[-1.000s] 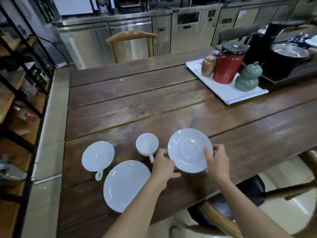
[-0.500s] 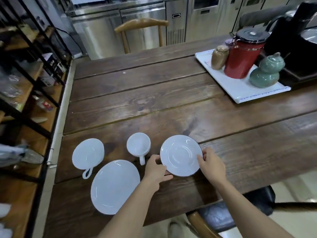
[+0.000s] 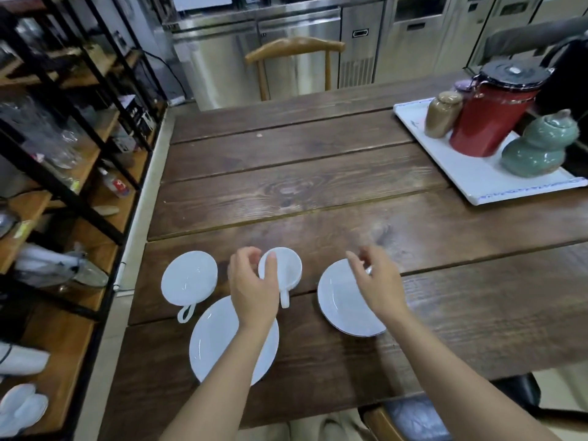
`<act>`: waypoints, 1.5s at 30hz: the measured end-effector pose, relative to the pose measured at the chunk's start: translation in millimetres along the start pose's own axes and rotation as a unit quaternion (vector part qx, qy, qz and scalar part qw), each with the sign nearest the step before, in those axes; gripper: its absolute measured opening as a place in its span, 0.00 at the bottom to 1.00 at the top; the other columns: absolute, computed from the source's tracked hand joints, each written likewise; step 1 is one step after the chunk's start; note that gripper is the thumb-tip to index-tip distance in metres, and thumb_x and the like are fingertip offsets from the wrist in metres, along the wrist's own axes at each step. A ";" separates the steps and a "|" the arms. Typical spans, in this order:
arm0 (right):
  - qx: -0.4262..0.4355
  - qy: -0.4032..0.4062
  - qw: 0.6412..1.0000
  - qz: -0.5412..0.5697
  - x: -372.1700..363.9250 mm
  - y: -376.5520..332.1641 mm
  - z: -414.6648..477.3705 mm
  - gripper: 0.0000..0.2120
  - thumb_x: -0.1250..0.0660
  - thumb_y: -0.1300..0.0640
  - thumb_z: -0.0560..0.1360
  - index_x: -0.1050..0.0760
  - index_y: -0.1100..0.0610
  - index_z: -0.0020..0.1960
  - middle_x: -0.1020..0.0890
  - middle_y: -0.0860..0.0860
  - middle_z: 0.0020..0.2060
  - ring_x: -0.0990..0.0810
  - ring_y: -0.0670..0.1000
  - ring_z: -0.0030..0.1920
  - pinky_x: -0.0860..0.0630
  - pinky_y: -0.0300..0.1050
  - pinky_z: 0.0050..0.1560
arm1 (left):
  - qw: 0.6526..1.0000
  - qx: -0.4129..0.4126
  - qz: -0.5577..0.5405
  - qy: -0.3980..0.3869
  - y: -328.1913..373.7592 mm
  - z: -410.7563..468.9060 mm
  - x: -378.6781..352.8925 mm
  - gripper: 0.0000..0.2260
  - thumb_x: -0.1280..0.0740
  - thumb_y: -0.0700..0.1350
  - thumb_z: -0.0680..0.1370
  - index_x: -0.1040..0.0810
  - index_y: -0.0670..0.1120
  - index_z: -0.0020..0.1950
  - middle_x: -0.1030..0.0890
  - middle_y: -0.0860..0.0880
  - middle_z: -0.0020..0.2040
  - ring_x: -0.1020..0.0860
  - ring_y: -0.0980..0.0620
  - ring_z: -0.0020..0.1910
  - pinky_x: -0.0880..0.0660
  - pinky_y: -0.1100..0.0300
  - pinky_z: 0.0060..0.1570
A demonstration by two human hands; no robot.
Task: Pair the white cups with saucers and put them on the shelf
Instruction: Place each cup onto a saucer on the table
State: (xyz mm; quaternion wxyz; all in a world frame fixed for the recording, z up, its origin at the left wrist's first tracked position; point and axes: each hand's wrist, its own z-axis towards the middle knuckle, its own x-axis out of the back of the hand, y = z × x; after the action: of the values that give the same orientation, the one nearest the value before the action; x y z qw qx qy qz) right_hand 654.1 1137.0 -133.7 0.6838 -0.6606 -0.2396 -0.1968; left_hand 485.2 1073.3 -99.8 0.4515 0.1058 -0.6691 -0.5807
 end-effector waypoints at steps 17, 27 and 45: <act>-0.228 -0.235 0.901 0.286 -67.3 -63.3 6.5 0.22 0.40 0.41 0.77 0.29 0.54 0.63 0.25 0.53 0.61 0.24 0.56 0.60 0.20 0.58 0.55 | 0.879 0.325 -0.235 -0.257 -27.4 42.9 3.5 0.13 0.37 0.52 0.78 0.25 0.48 0.60 0.24 0.44 0.60 0.24 0.44 0.58 0.20 0.47 0.47; -0.127 0.005 0.974 0.188 -17.8 -53.9 2.9 0.15 0.41 0.47 0.78 0.24 0.57 0.50 0.20 0.52 0.42 0.20 0.55 0.46 0.19 0.55 0.40 | 0.897 0.264 -0.207 -0.289 28.4 19.9 -26.9 0.12 0.36 0.54 0.77 0.26 0.45 0.51 0.22 0.45 0.53 0.22 0.44 0.53 0.19 0.51 0.36; -0.197 -0.001 0.968 0.158 17.0 2.5 -19.6 0.13 0.42 0.48 0.79 0.25 0.56 0.47 0.25 0.48 0.36 0.24 0.47 0.38 0.20 0.49 0.32 | 0.857 0.331 -0.176 -0.354 28.6 -35.4 -65.6 0.16 0.35 0.52 0.77 0.27 0.48 0.61 0.26 0.44 0.61 0.25 0.42 0.59 0.19 0.43 0.47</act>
State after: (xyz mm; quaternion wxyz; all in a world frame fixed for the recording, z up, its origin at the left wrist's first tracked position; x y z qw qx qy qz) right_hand 670.6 1118.4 -126.0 0.5623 -0.8118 -0.0899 -0.1291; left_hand 559.2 1101.5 -109.3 0.0128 0.1527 -0.9065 -0.3934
